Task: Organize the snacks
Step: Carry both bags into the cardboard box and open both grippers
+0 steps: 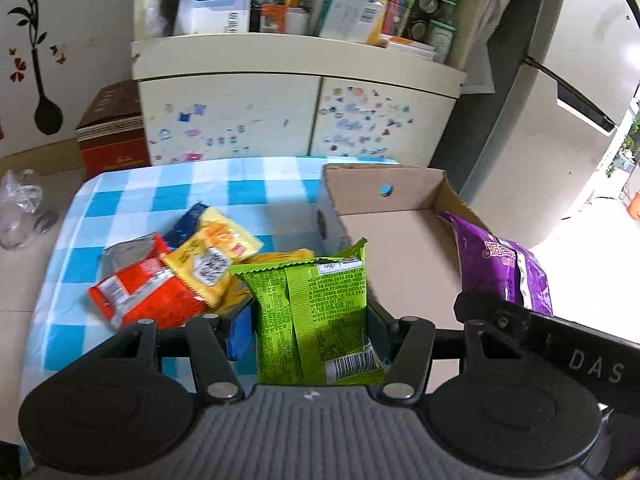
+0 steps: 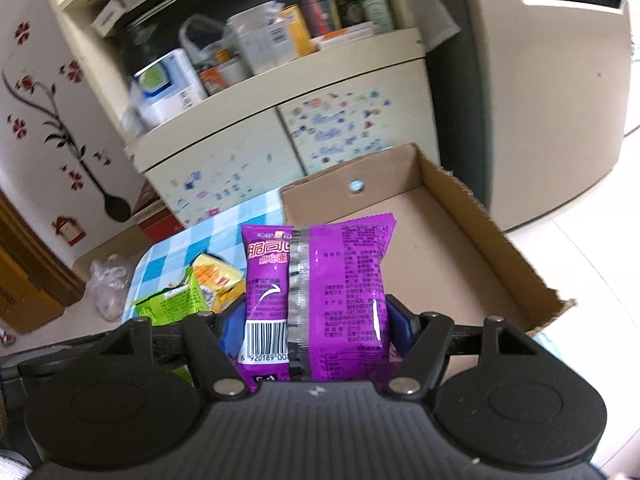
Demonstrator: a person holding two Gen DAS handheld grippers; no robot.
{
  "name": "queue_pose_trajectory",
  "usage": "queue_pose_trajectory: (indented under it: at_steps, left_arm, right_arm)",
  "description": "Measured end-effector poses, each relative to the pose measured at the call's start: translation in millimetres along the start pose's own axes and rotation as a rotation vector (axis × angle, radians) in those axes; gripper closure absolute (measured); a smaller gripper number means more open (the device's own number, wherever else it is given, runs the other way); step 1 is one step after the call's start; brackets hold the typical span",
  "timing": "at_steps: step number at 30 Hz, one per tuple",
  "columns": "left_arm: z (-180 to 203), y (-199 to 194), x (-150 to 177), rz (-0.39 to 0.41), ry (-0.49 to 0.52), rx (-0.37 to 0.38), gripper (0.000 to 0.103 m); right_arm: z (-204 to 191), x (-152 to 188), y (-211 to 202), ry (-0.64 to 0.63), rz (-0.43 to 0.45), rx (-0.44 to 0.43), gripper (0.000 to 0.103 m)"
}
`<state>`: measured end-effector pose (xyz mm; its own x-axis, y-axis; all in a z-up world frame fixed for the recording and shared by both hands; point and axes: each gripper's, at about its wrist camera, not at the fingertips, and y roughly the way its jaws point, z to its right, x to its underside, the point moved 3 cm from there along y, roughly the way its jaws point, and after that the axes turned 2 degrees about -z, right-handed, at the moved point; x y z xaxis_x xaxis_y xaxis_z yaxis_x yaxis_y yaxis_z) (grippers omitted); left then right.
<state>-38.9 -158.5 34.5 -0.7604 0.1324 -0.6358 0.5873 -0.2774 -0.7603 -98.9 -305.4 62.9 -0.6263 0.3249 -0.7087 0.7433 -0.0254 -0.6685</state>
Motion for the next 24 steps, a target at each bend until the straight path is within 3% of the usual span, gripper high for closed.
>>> queue_pose_trajectory:
  at_steps: [9, 24]
  left_arm:
    - [30.0, 14.5, -8.1, -0.014, 0.007, 0.055, 0.040]
    - [63.9, 52.2, -17.5, -0.065, -0.080, 0.153, 0.040]
  right_arm:
    - [32.2, -13.0, -10.4, 0.084, 0.044, 0.049, 0.033]
    - [65.3, -21.5, -14.1, 0.259, 0.086, 0.062, 0.033]
